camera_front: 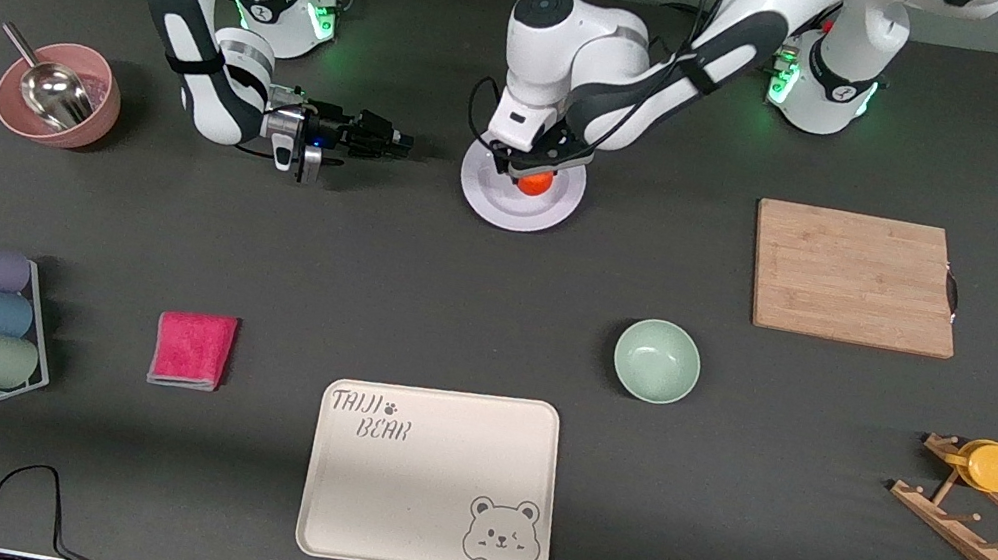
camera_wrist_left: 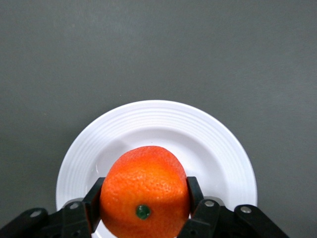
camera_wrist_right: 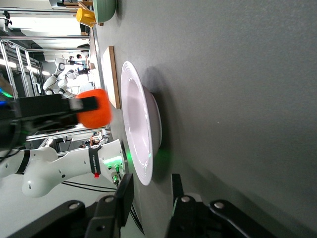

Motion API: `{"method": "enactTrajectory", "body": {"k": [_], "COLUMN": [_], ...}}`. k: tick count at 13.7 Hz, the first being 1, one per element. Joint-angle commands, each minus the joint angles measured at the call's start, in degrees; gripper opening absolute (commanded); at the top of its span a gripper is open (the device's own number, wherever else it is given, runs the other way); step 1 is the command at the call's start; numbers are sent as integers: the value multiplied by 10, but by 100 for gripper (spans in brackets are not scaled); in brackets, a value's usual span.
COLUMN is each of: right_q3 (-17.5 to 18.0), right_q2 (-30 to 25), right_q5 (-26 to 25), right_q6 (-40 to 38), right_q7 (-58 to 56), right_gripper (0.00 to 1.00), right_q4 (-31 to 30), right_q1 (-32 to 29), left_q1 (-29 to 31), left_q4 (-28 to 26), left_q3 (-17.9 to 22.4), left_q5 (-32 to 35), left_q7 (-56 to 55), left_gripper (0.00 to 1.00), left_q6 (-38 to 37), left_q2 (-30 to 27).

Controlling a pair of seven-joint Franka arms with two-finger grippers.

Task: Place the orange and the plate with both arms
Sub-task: 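Carry the orange over the plate with the left gripper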

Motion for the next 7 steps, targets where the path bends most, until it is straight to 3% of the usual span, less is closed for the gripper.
{"method": "enactTrajectory", "body": {"k": [1, 4, 7], "right_q3": [-1, -1, -3], "right_q2": [5, 20, 38], "right_q5": [13, 13, 13], "right_q6": [-9, -8, -8], "right_q7": [-20, -41, -54], "right_gripper": [38, 38, 38], "right_q4": [-4, 4, 9], "right_q1": [0, -1, -7], "left_q1": [-67, -128, -131], "left_q4": [16, 20, 20], "left_q3": [53, 114, 120], "left_q5": [40, 39, 39], "left_q7": [-64, -77, -76], "left_gripper": [0, 0, 0], "left_q6": [17, 51, 55], "left_q2": [22, 33, 36]}}
